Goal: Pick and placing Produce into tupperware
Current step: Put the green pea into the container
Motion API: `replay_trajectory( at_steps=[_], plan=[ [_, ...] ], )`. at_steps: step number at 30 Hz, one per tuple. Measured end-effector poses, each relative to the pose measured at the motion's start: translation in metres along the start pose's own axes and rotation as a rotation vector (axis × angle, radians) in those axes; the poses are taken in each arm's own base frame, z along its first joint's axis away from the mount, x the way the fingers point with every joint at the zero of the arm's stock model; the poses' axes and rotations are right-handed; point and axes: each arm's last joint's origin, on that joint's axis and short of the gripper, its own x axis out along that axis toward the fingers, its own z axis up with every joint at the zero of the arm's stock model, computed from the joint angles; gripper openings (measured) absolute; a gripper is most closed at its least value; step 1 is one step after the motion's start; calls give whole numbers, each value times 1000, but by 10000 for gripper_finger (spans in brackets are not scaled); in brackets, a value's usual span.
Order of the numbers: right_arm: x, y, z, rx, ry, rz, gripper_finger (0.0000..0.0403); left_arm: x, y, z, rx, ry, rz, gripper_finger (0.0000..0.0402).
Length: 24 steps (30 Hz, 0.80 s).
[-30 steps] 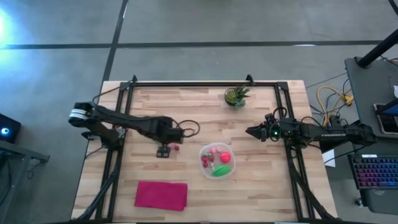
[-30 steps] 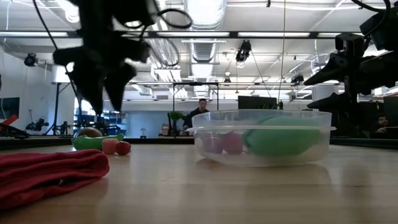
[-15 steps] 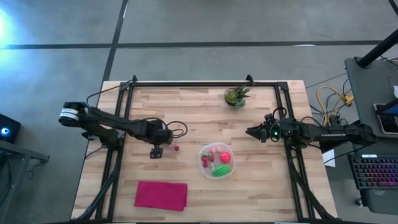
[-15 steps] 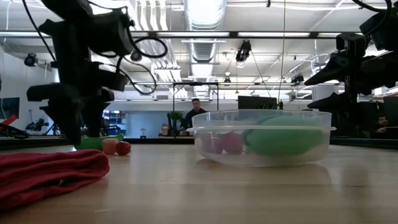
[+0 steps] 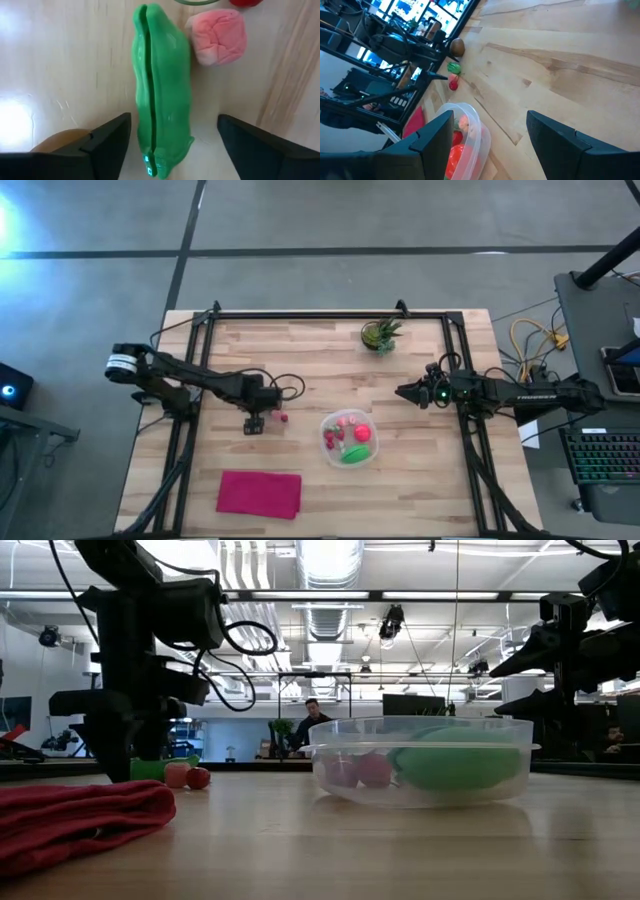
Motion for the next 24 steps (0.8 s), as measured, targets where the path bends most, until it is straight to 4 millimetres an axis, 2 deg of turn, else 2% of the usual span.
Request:
replay_trajectory(
  at_steps=[14, 19, 24],
  plan=[
    [0, 0, 0, 0, -2, -2, 242, -3, 2, 7, -15, -45, 5, 163],
    [0, 0, 0, 0, -2, -2, 242, -8, 3, 12, -21, -60, 54, 140],
    [0, 0, 0, 0, -2, -2, 242, -15, 6, 19, -29, -88, 75, 136]
  ],
)
